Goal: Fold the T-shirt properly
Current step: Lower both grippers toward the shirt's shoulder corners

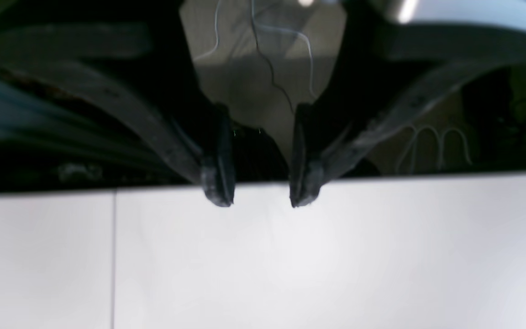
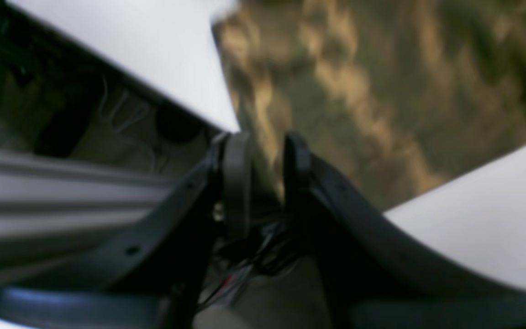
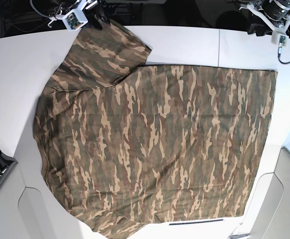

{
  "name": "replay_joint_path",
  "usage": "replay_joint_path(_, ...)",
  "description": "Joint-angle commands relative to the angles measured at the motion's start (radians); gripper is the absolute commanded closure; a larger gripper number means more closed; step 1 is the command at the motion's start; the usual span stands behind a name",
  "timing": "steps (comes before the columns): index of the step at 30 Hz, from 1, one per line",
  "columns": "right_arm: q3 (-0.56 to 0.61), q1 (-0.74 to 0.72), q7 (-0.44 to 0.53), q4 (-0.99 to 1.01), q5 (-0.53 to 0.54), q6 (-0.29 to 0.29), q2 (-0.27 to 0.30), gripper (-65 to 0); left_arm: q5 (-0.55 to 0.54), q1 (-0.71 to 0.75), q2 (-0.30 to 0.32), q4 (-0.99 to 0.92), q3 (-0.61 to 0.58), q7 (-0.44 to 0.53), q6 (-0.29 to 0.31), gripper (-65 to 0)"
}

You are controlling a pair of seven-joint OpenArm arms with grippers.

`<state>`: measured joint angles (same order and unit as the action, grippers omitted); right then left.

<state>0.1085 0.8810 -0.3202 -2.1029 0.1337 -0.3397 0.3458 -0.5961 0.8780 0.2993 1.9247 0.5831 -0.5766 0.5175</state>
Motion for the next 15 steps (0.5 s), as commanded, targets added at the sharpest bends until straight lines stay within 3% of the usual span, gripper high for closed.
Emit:
replay_joint_path(1,-0.019,0.008,0.019,-0.032,0.006,0.004,0.003,-13.3,-0.018,0.011,0.010,0.026,0.022,0.014,0.003,-24.1)
replay_joint_path(3,-0.055,0.006,0.019,-0.053,0.020,0.029,0.003,-17.0,-0.039,0.011,0.013,0.044,0.047,0.014,0.003,-24.1)
replay_joint_path(7,-0.145,-0.027,-0.037,-0.061,0.093,0.101,-0.015,-31.2,-0.074,0.006,0.040,0.048,0.072,0.014,0.003,-24.8)
replay_joint_path(11,-0.233,-0.078,-0.119,-0.050,0.106,0.138,-0.039,-31.5,-0.074,0.002,0.053,0.048,0.072,0.015,0.003,-34.9)
replay_joint_path(15,-0.288,-0.100,-0.145,-0.034,0.185,0.138,-0.039,-31.5,-0.072,-0.015,0.053,0.048,0.072,0.014,0.003,-35.3)
